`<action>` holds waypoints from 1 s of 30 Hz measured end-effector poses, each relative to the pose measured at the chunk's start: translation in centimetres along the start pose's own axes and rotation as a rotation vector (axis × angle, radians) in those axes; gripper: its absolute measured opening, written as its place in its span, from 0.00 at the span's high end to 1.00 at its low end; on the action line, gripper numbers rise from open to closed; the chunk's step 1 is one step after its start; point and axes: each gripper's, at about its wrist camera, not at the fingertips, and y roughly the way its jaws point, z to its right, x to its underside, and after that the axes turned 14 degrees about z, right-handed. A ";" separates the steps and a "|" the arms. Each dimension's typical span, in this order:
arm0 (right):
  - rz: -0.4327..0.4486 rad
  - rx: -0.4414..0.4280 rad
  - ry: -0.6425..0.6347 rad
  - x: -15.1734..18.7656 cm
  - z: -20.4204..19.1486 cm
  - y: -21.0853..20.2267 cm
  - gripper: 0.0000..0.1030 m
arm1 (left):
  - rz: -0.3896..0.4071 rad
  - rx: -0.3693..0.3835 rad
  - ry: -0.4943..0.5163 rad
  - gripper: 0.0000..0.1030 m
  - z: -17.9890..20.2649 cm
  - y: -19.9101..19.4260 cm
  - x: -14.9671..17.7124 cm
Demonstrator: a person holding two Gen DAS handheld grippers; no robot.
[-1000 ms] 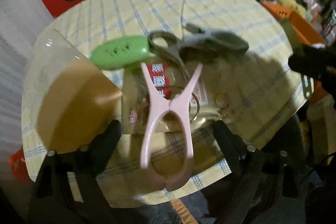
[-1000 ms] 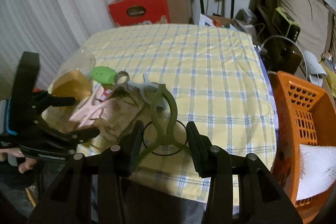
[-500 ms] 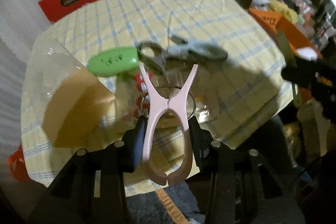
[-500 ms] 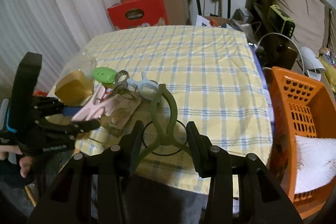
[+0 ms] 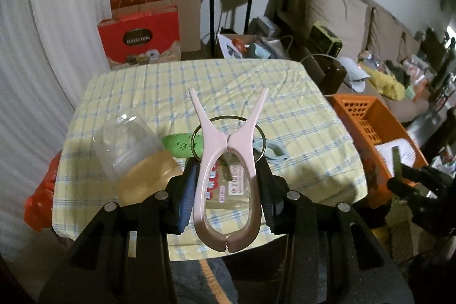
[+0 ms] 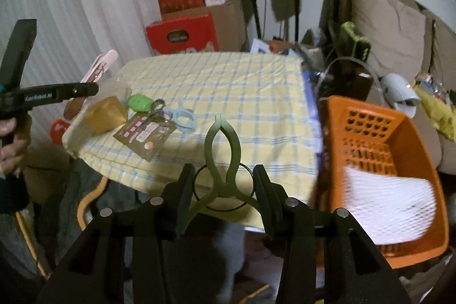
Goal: Organize objects
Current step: 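Lift the pink clothespin and green hanger up off the table with both grippers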
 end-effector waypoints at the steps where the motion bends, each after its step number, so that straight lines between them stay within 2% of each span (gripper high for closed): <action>1: 0.012 0.004 0.005 0.1 0.5 -0.7 0.59 | 0.005 -0.007 0.009 0.64 0.6 -0.1 -0.2; 4: 0.049 0.032 0.039 0.4 2.7 -2.2 0.59 | 0.021 -0.017 0.021 0.64 2.7 -0.5 -0.6; 7: 0.094 0.107 0.048 0.9 4.2 -3.6 0.59 | 0.069 0.002 0.027 0.64 4.5 -0.8 -1.1; 9: 0.098 0.097 0.046 0.5 5.0 -3.9 0.59 | 0.074 0.035 0.002 0.64 5.4 -0.6 -1.5; 11: 0.121 0.121 0.017 -0.1 5.4 -4.6 0.59 | 0.075 0.027 -0.008 0.64 6.3 -0.3 -1.7; 13: 0.149 0.107 0.035 -0.8 6.0 -5.5 0.59 | 0.084 0.015 -0.011 0.64 7.2 -0.3 -2.2; 17: 0.196 0.133 0.008 -2.3 6.8 -7.5 0.59 | 0.116 0.061 -0.072 0.64 8.2 -0.4 -3.1; 23: 0.241 0.183 -0.036 -3.5 7.9 -9.9 0.59 | 0.123 0.028 -0.064 0.64 9.5 -0.4 -3.3; 30: 0.275 0.182 -0.043 -4.7 8.8 -11.0 0.59 | 0.178 -0.005 -0.074 0.64 10.2 -1.4 -3.6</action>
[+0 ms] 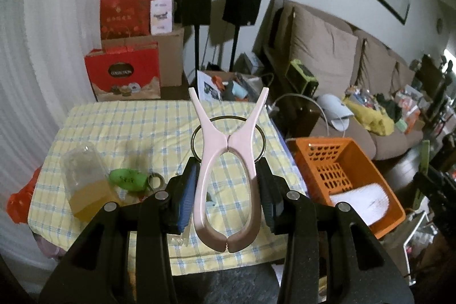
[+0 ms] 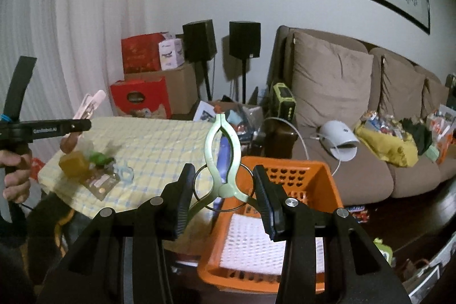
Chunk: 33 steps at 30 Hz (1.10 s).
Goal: Organize objects
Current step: 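Lift the pink clothespin and green hanger up off the table with both grippers, then hold the green hanger over the basket with the right gripper while the left gripper carries the clothespin there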
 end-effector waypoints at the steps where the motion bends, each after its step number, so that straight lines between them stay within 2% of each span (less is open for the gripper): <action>1: 0.000 0.001 0.001 -0.1 0.1 0.1 0.59 | 0.007 -0.009 0.003 0.64 0.1 -0.2 -0.1; 9: 0.002 0.026 -0.013 -0.5 1.3 0.1 0.59 | 0.058 -0.056 0.023 0.64 0.5 -1.2 -0.6; 17: 0.040 0.075 0.034 -1.2 4.4 -1.4 0.59 | 0.081 -0.023 0.031 0.64 2.6 -1.7 -0.8; 20: 0.041 0.082 0.045 -1.2 5.1 -1.6 0.59 | 0.083 0.008 0.073 0.64 4.4 -1.5 -0.9; 23: 0.040 0.091 0.062 -1.1 6.0 -1.6 0.59 | 0.091 0.036 0.071 0.64 5.8 -1.2 -0.7; 33: 0.019 0.113 0.076 -0.6 7.1 -0.8 0.59 | 0.052 0.039 0.103 0.64 7.8 0.3 0.4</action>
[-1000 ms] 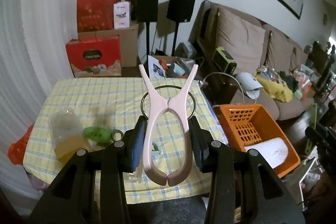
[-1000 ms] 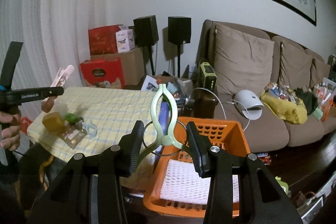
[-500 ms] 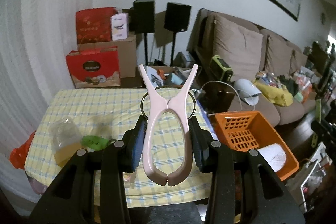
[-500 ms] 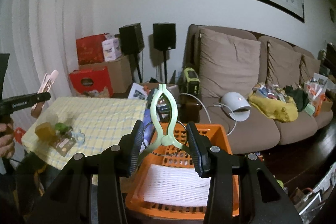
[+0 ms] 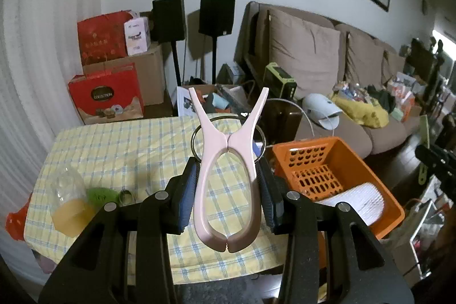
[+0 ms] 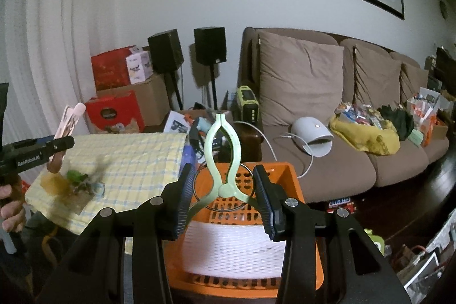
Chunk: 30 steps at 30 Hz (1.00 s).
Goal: Organize objects
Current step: 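Hold the green hanger over the basket with the right gripper while the left gripper carries the clothespin there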
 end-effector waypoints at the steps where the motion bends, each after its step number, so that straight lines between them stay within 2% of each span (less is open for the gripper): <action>1: -0.003 0.001 0.003 0.1 0.1 0.1 0.59 | 0.001 0.000 0.000 0.64 0.0 0.0 0.1; 30: 0.008 0.056 0.040 0.1 2.4 -0.6 0.59 | 0.039 0.055 0.044 0.64 4.3 0.0 -1.0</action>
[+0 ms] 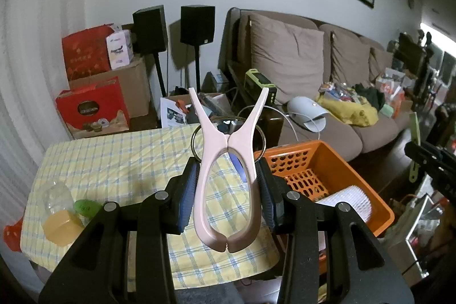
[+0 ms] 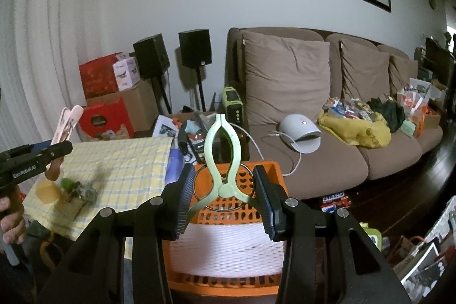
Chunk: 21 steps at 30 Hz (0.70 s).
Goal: Organize objects
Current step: 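Hold the green hanger over the basket with the right gripper while the left gripper carries the clothespin there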
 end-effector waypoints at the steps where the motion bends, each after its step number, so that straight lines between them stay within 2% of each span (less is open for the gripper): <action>1: 0.000 0.002 0.001 0.0 0.1 0.0 0.59 | 0.001 0.002 -0.001 0.64 0.1 0.0 0.0; 21: -0.002 0.031 0.021 0.2 1.6 -0.3 0.59 | 0.018 0.034 0.008 0.64 1.7 0.2 -0.3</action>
